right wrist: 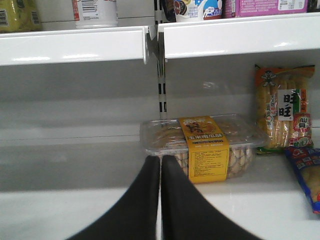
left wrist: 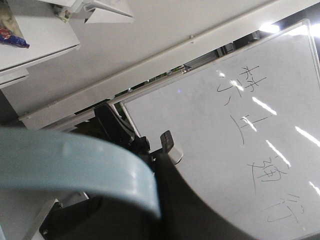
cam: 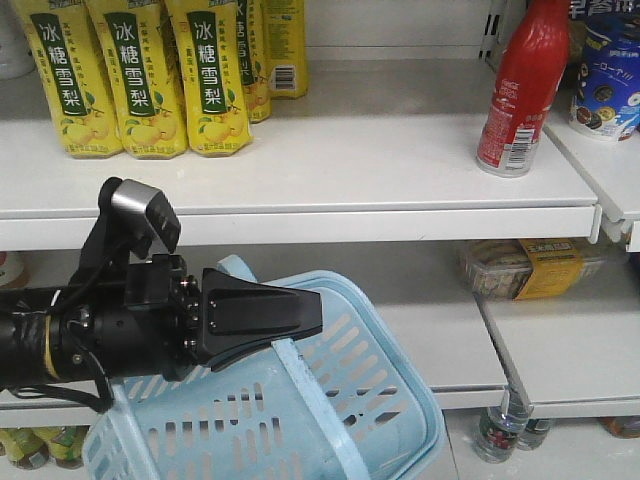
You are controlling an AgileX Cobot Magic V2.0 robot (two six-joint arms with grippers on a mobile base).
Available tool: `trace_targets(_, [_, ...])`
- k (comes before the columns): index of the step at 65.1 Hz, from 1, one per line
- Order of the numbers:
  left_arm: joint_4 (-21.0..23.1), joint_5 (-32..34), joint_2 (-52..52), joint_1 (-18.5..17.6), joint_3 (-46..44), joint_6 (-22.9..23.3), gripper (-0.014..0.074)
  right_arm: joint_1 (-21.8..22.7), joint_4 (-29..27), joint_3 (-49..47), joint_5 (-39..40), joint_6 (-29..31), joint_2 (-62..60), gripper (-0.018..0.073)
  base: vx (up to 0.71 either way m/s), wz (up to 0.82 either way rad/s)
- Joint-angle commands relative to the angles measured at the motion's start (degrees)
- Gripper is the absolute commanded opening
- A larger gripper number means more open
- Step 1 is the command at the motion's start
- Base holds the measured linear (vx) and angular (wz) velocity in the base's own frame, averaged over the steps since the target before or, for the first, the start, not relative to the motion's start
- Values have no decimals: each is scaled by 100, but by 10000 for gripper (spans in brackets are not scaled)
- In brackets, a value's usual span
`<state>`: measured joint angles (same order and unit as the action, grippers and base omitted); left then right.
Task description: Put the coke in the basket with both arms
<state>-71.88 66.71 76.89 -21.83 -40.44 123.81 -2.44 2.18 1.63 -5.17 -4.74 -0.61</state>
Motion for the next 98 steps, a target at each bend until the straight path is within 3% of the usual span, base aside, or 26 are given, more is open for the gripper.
trace_targets(1, [464,1208,-201,-41,-173,14,-6,11,22,40,420,46,-75,-5,0,0])
trace_targets(60, [464,1208,-201,-41,-173,14,-6,11,-6,33,517,31,-75,-5,0,0])
trace_targets(66, [464,1208,-201,-41,-173,14,-6,11,-478,33,746,-351,-75,-5,0,0])
trace_targets(78, [464,1208,-201,-41,-173,14,-6,11,-2391,33,1621,-1767,-75,-5,0,0])
trace_targets(83, [464,1208,-201,-41,-173,14,-6,11,-2781,-10,1919,-2117,-75,-5,0,0])
trace_targets(89, [464,1208,-201,-41,-173,14,-6,11,-2535,-358,1977,-2077,-75,-5,0,0])
trace_targets(98, [464,1208,-201,-41,-173,14,-6,5,-1114,-1409,1501,-1947,71,4,0,0])
